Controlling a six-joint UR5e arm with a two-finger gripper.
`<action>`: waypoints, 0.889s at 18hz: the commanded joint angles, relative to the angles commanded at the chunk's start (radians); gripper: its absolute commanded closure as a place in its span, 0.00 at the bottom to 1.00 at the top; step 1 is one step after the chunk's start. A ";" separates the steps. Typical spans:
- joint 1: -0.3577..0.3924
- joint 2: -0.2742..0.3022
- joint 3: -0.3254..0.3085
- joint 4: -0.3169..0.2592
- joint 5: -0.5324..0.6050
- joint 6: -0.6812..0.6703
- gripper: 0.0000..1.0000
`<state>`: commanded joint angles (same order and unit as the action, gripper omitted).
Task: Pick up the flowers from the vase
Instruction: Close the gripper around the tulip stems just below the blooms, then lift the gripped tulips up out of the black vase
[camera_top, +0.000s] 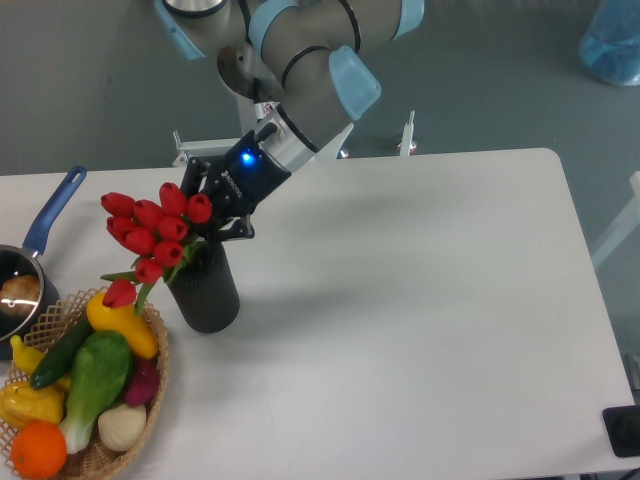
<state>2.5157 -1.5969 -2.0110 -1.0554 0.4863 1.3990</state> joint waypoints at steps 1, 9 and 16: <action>0.002 0.003 0.000 0.000 -0.005 0.000 1.00; 0.054 0.025 0.070 -0.002 -0.140 -0.136 1.00; 0.098 0.025 0.126 -0.003 -0.235 -0.212 0.99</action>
<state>2.6138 -1.5723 -1.8854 -1.0584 0.2517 1.1873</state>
